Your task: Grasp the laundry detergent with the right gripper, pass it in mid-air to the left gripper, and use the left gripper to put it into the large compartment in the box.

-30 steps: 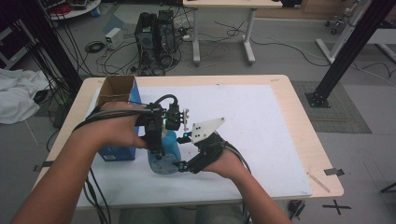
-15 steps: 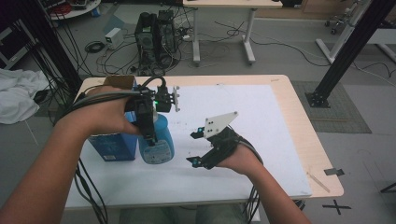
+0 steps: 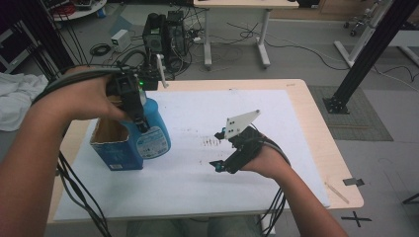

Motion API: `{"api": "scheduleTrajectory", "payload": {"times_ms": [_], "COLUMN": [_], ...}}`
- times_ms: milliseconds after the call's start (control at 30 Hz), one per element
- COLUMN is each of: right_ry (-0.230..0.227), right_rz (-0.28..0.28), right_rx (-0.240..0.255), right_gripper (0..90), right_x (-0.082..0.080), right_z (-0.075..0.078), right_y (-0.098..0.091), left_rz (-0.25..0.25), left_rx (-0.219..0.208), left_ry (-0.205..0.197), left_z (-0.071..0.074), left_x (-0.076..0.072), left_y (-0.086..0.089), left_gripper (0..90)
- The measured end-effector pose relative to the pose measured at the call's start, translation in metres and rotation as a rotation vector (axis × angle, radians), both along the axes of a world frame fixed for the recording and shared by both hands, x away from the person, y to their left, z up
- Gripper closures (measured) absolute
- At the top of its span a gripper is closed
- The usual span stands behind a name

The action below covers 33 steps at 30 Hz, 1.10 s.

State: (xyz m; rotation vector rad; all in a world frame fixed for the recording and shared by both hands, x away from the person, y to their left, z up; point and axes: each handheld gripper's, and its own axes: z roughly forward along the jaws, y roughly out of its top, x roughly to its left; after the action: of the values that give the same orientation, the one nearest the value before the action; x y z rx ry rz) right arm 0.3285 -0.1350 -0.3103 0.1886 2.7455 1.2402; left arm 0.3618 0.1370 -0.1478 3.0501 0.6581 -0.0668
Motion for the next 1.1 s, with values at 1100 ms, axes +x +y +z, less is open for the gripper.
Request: {"api": "scheduleTrajectory", "payload": {"times_ms": [1100], "right_ry": [0.006], "right_rz": [-0.060], "right_rx": [-0.062], "right_gripper": [13.1], "right_x": [0.006], "right_z": [-0.001], "right_y": [-0.001], "left_rz": [0.400], "left_rx": [0.001], "left_ry": [-0.055], "left_z": [0.040], "left_x": [0.042], "left_y": [0.090], "left_gripper": [38.5]}}
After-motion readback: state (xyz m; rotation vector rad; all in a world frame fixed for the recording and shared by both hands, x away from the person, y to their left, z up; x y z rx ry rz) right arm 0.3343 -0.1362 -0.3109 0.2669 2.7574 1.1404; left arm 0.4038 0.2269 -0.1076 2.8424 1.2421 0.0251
